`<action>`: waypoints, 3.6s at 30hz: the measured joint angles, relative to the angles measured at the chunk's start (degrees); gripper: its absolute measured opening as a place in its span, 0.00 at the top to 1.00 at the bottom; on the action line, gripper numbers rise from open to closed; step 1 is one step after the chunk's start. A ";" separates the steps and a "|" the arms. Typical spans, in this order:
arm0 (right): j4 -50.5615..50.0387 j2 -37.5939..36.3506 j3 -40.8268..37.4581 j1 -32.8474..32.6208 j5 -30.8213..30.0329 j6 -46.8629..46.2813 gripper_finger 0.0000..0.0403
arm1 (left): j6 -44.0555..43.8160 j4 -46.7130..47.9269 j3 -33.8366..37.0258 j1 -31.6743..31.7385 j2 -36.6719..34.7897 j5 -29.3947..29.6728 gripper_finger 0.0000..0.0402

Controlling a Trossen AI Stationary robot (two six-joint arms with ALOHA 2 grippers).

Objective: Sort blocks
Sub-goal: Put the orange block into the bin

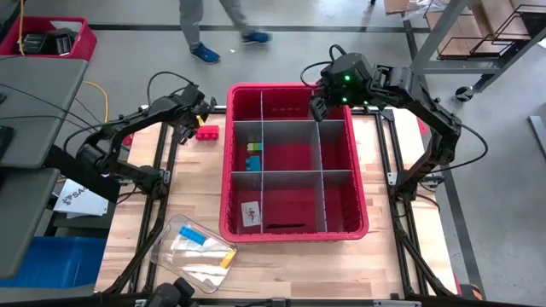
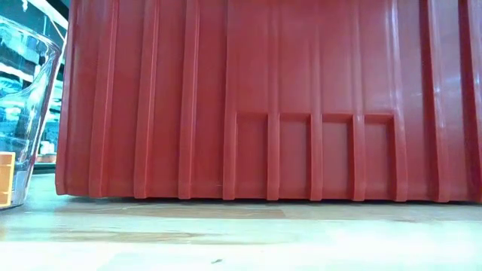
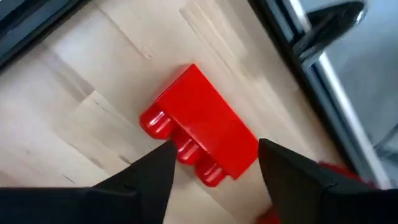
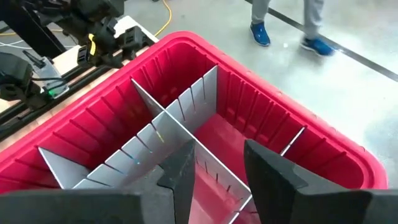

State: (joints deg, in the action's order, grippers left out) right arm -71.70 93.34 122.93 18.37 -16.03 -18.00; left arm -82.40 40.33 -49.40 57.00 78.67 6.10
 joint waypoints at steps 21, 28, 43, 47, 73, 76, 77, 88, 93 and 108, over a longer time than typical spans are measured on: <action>4.23 0.02 0.00 0.42 -0.09 -0.83 0.68 | 26.45 -4.79 -0.44 0.31 9.10 4.77 1.00; 4.74 0.04 0.00 0.39 -0.09 -2.94 0.68 | 28.63 -11.66 -1.99 -0.19 10.17 8.44 1.00; 4.95 0.04 0.00 0.39 -0.07 -6.19 0.68 | 35.58 -8.98 -1.98 0.27 13.24 5.80 1.00; 5.14 0.04 0.00 0.29 -0.07 -6.60 0.68 | 37.34 -6.48 -1.96 0.09 13.21 4.22 1.00; 5.20 0.04 0.00 0.22 1.68 -6.57 0.68 | 44.59 -5.86 -13.13 -2.24 12.90 0.45 1.00; 5.18 0.04 0.00 0.22 1.72 -6.58 0.68 | 49.00 -0.39 -17.14 -2.24 12.34 2.42 1.00; 5.16 0.04 0.00 0.22 1.87 -6.58 0.68 | 51.43 1.62 -18.46 -2.28 11.78 2.52 1.00; 7.31 0.94 -0.02 0.22 2.69 -6.51 0.68 | 54.31 8.79 -12.32 -0.07 14.25 -5.71 1.00; 7.35 1.59 -0.02 0.00 2.73 -7.26 0.68 | 55.78 6.24 -10.17 -0.02 17.20 -7.13 1.00; 7.26 3.38 -0.02 -0.92 3.08 -8.13 0.68 | 64.52 9.84 -10.26 -0.08 19.15 -10.73 1.00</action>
State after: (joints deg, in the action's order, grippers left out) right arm -64.45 96.72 122.91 17.45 -12.95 -26.13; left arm -17.87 50.17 -59.66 56.93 97.82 -4.64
